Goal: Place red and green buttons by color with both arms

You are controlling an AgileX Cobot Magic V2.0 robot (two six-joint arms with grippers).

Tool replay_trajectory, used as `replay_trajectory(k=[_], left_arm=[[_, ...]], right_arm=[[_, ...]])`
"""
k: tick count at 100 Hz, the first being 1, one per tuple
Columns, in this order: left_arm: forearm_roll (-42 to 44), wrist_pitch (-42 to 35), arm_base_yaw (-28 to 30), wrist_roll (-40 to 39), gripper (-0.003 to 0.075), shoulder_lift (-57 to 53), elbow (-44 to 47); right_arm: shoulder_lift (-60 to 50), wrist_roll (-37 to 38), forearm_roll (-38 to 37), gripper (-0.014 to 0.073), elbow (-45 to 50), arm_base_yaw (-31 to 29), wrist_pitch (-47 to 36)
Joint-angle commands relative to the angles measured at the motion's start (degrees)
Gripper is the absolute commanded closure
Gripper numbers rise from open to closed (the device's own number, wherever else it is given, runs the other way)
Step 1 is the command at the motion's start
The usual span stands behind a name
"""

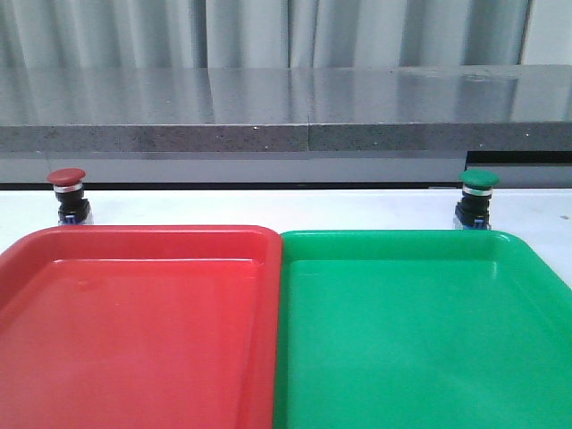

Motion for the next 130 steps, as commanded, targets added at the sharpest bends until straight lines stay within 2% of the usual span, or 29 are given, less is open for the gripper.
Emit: replay_trajectory(k=[1,26,52,103,130], left_arm=[[-0.11,-4.15,0.03,0.00,0.0741,-1.91,0.68],[-0.24,-3.71,0.03,0.00,0.0741,-1.69,-0.52],[-0.24,1.89,0.03,0.00,0.0741,4.17,-11.71],[-1.57,28.67,0.03,0.00,0.0741,35.75,-40.70],[-1.29,31.58,-3.30,0.00,0.0741,52.19,-51.64]], right_arm=[[-1.31,-0.33,-0.66,0.0657,-1.07,-0.37,-4.14],[-1.31,-0.33,-0.66,0.0657,-1.07,-0.37,-4.14],[-1.31,-0.33,-0.66,0.0657,-1.07,-0.37,-4.14],[-1.31,-0.33,-0.66,0.0657,-1.07,-0.37,-4.14],[-1.31,-0.33,-0.66,0.0657,-1.07,-0.37,-4.14]])
